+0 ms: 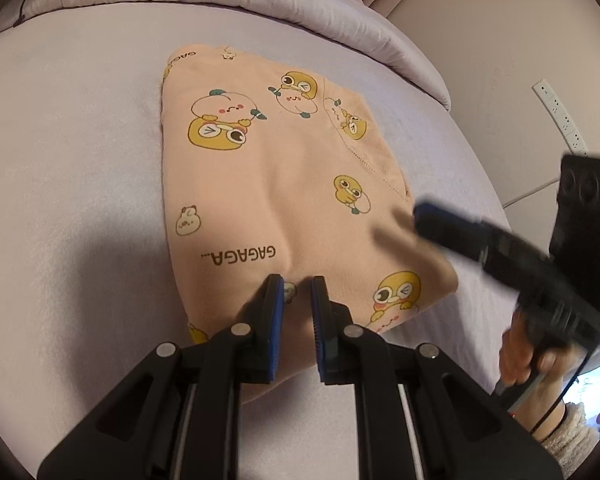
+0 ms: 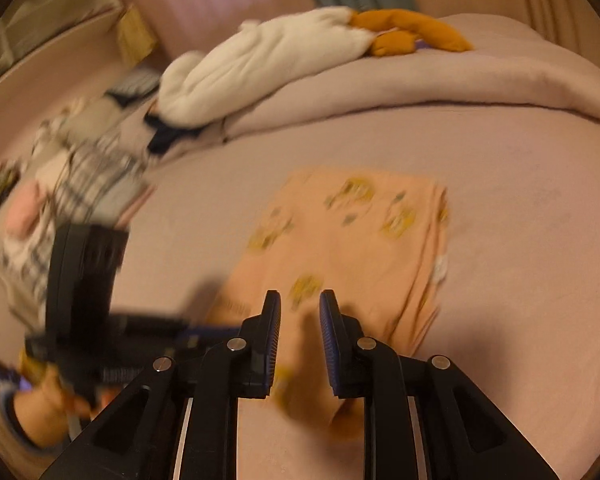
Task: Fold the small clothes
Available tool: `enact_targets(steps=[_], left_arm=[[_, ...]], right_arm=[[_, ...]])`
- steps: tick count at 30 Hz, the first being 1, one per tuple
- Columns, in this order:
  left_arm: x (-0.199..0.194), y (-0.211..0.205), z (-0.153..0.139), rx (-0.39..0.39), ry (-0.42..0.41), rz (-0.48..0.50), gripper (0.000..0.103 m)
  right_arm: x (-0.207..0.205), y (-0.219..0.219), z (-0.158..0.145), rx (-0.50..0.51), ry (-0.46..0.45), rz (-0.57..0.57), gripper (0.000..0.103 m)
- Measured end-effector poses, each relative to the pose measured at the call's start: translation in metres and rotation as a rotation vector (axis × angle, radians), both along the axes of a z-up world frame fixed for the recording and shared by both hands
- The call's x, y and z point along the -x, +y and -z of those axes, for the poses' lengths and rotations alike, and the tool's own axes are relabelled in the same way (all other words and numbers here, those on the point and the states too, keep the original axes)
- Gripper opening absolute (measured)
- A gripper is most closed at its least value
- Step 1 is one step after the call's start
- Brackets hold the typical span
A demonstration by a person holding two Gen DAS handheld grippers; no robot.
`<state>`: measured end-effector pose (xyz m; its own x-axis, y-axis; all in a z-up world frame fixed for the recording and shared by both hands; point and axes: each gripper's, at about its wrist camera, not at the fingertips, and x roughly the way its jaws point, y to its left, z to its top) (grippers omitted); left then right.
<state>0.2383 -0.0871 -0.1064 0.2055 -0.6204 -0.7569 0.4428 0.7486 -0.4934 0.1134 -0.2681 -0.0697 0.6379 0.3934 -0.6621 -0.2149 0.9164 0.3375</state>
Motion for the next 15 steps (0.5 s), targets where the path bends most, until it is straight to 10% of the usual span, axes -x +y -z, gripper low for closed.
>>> enact_targets(steps=[4, 15], left_arm=[[0.004, 0.003, 0.002, -0.009, -0.005, 0.0, 0.013], [0.018, 0.007, 0.005, -0.052, -0.034, 0.002, 0.013]], right_arm=[[0.003, -0.002, 0.026, 0.127, 0.069, 0.031, 0.021], [0.015, -0.024, 0.033, 0.045, 0.092, 0.087, 0.015]])
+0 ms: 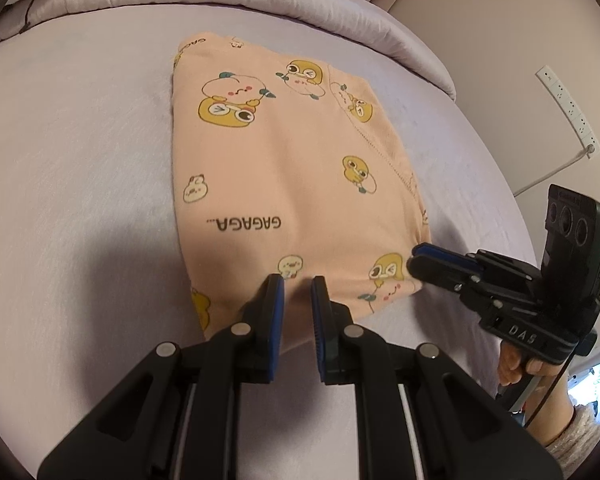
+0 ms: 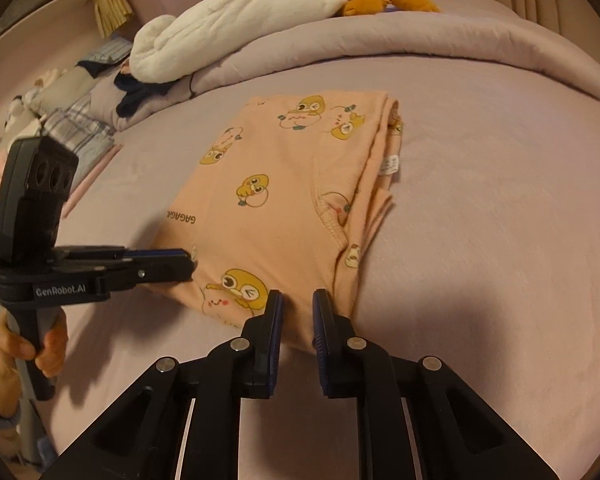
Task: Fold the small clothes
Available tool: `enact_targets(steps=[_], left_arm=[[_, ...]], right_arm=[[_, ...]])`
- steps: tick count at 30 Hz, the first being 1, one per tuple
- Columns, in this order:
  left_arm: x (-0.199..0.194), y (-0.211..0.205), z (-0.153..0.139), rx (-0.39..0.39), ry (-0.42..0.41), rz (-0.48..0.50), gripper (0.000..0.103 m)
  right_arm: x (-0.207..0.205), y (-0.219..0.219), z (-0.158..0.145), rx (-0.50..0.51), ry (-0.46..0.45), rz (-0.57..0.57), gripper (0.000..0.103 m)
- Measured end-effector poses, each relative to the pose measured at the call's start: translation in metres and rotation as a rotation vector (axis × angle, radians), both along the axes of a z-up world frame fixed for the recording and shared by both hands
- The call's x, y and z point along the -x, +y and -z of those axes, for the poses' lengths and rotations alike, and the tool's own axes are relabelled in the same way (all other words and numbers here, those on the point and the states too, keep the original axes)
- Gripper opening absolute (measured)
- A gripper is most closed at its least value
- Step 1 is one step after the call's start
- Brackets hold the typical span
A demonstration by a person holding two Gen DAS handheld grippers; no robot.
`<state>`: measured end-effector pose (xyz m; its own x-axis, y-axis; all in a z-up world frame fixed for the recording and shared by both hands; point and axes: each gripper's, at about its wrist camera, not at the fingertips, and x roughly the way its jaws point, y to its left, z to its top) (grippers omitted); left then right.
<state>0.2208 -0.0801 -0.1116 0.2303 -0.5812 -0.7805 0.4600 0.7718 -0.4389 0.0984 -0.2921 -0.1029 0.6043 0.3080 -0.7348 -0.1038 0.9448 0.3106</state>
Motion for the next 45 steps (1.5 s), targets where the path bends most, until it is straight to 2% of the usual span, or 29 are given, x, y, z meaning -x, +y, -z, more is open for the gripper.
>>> enact_targets(steps=[7, 9, 11, 13, 21, 23, 25, 26, 29, 32, 35, 39, 42, 45], left_arm=[[0.009, -0.002, -0.001, -0.057, -0.047, 0.006, 0.014], [0.01, -0.002, -0.001, -0.068, -0.056, 0.008, 0.014], [0.01, -0.003, -0.001, -0.075, -0.062, 0.01, 0.014], [0.011, -0.003, -0.001, -0.082, -0.067, 0.015, 0.014], [0.019, -0.005, -0.001, -0.096, -0.096, 0.019, 0.015], [0.021, -0.003, -0.002, -0.099, -0.096, 0.021, 0.017], [0.024, -0.001, -0.004, -0.104, -0.094, 0.029, 0.022], [0.026, -0.001, -0.005, -0.103, -0.093, 0.032, 0.028], [0.032, 0.008, -0.011, -0.085, -0.09, 0.038, 0.05], [0.036, 0.018, -0.017, -0.088, -0.108, -0.003, 0.066], [0.029, 0.03, -0.019, -0.045, -0.093, -0.041, 0.067], [0.007, 0.042, -0.007, 0.056, 0.005, -0.114, 0.067], [-0.009, 0.042, 0.007, 0.132, 0.082, -0.155, 0.067], [-0.021, 0.039, 0.013, 0.192, 0.118, -0.174, 0.067]], right_arm=[[0.017, 0.007, -0.016, -0.054, -0.084, 0.004, 0.015], [0.013, 0.007, -0.012, -0.043, -0.071, 0.013, 0.015], [0.006, 0.006, 0.002, -0.026, -0.013, 0.035, 0.015], [0.005, 0.001, 0.012, -0.048, 0.009, 0.044, 0.015], [0.021, -0.003, 0.004, -0.072, 0.001, 0.041, 0.015], [0.025, -0.008, 0.002, -0.089, 0.006, 0.046, 0.019], [0.029, -0.011, 0.002, -0.084, 0.015, 0.067, 0.029], [0.032, -0.015, 0.003, -0.084, 0.017, 0.08, 0.037], [0.037, -0.026, 0.004, -0.137, 0.02, 0.097, 0.042], [0.037, -0.039, 0.007, -0.227, 0.036, 0.126, 0.055], [0.035, -0.048, 0.013, -0.325, 0.059, 0.137, 0.056], [0.026, -0.054, 0.017, -0.432, 0.068, 0.152, 0.068], [0.016, -0.053, 0.018, -0.474, 0.067, 0.164, 0.069], [0.003, -0.053, 0.02, -0.5, 0.071, 0.183, 0.069]])
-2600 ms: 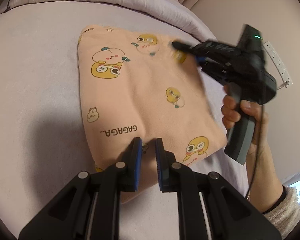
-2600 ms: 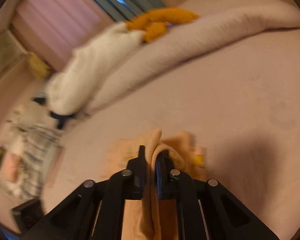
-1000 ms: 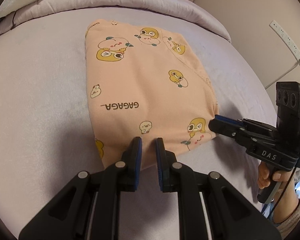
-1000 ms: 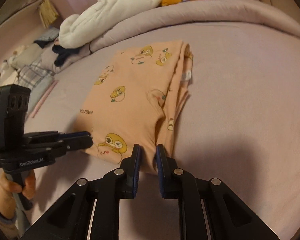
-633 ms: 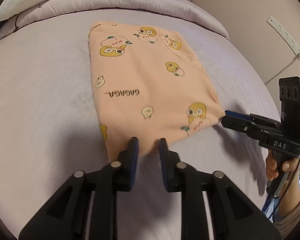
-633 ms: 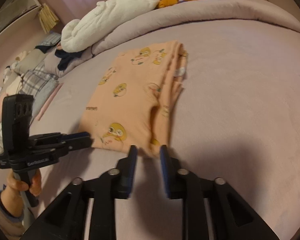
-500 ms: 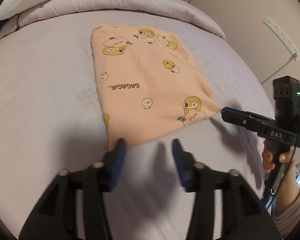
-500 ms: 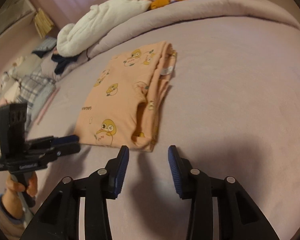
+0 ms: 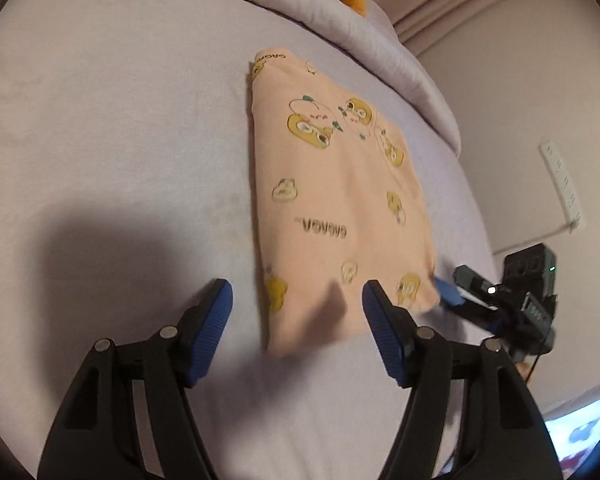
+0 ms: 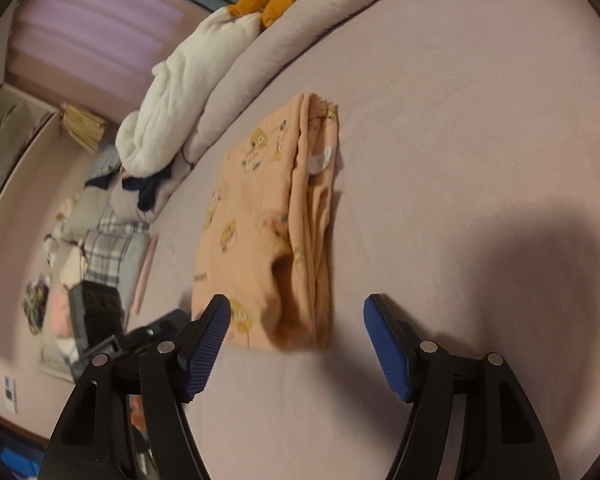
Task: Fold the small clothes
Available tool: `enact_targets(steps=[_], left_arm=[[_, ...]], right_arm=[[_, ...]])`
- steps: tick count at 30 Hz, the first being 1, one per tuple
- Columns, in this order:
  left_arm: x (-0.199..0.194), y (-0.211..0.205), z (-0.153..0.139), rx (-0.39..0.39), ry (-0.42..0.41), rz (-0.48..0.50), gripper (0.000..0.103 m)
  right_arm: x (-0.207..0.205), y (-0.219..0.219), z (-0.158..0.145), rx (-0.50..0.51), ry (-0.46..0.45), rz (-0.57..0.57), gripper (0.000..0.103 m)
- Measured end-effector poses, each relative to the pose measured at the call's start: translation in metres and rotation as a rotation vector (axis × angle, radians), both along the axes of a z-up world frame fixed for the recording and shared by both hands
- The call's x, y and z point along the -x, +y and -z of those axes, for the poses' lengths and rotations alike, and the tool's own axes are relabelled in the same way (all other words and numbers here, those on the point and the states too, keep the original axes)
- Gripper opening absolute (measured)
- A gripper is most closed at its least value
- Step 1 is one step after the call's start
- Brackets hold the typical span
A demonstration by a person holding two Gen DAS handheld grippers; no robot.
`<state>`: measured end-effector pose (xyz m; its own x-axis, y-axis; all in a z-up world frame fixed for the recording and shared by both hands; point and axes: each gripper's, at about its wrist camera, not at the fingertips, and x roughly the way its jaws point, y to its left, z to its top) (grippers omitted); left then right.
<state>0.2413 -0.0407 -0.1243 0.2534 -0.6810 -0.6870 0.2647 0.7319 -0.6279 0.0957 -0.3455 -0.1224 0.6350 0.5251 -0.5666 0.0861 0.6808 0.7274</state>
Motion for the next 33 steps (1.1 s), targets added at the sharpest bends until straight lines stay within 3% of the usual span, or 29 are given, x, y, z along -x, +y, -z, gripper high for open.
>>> enact_targets(steps=[4, 9, 33], left_arm=[[-0.01, -0.009, -0.001, 0.027, 0.005, 0.008, 0.067], [-0.023, -0.028, -0.002, -0.006, -0.023, 0.025, 0.067], [-0.046, -0.05, 0.004, -0.05, -0.105, 0.063, 0.07]], right_arm=[[-0.011, -0.007, 0.004, -0.057, -0.003, 0.024, 0.07], [-0.033, -0.007, 0.01, -0.12, -0.001, 0.03, 0.07], [-0.08, 0.013, 0.005, 0.001, -0.027, -0.053, 0.07]])
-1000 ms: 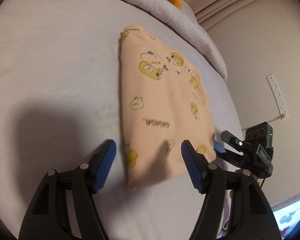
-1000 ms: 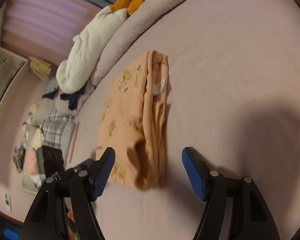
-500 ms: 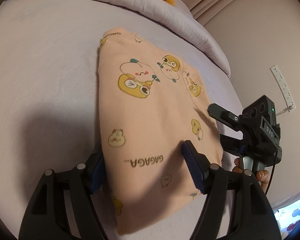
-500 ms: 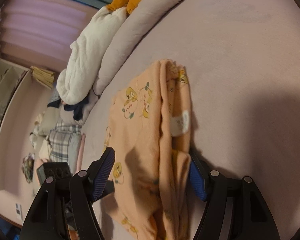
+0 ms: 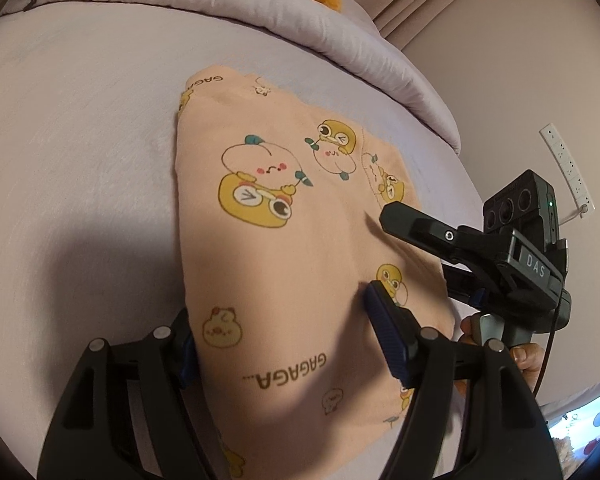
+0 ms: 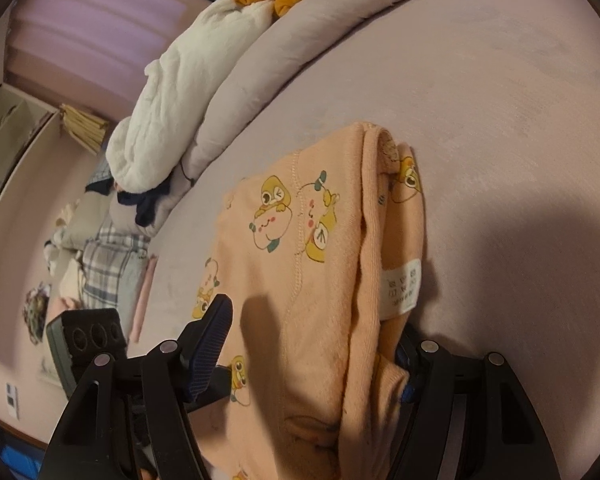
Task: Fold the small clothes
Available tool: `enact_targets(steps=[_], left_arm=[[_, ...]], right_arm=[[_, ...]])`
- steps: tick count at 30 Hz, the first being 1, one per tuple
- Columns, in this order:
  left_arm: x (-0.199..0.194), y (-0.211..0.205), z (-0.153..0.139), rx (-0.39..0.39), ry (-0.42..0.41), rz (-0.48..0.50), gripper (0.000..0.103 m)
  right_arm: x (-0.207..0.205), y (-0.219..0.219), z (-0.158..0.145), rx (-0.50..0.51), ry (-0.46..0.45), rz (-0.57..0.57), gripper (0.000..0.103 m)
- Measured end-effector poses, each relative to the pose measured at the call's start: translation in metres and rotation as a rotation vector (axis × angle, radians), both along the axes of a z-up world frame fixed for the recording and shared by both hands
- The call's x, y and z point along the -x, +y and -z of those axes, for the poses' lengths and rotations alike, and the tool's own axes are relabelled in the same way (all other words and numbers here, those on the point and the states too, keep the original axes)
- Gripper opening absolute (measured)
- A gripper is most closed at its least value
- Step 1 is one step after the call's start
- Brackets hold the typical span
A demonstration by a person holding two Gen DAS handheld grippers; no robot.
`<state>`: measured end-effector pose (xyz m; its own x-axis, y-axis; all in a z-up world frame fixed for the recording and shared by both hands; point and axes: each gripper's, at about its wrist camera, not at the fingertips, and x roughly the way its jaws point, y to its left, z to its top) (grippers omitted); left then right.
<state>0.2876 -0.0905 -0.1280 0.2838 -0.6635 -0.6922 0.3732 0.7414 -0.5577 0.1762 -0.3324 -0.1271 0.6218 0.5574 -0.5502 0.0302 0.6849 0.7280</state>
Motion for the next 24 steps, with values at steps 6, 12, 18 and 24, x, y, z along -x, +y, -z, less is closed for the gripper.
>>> enact_targets(steps=[6, 12, 18, 24], left_arm=[[0.0011, 0.0005, -0.0016, -0.019, -0.015, 0.021, 0.07], [0.0026, 0.0032, -0.0016, -0.027, -0.022, 0.032, 0.07], [0.0069, 0.0003, -0.0026, -0.06, -0.045, 0.025, 0.067], [0.0087, -0.0006, -0.0027, -0.098, -0.055, -0.009, 0.051]], right_arm=[[-0.0052, 0.0019, -0.002, 0.021, -0.009, -0.02, 0.07], [-0.0081, 0.003, -0.0037, 0.038, -0.015, -0.037, 0.07], [-0.0072, 0.0069, -0.005, 0.081, -0.021, -0.036, 0.063], [-0.0049, 0.0045, -0.002, 0.092, -0.002, -0.018, 0.034]])
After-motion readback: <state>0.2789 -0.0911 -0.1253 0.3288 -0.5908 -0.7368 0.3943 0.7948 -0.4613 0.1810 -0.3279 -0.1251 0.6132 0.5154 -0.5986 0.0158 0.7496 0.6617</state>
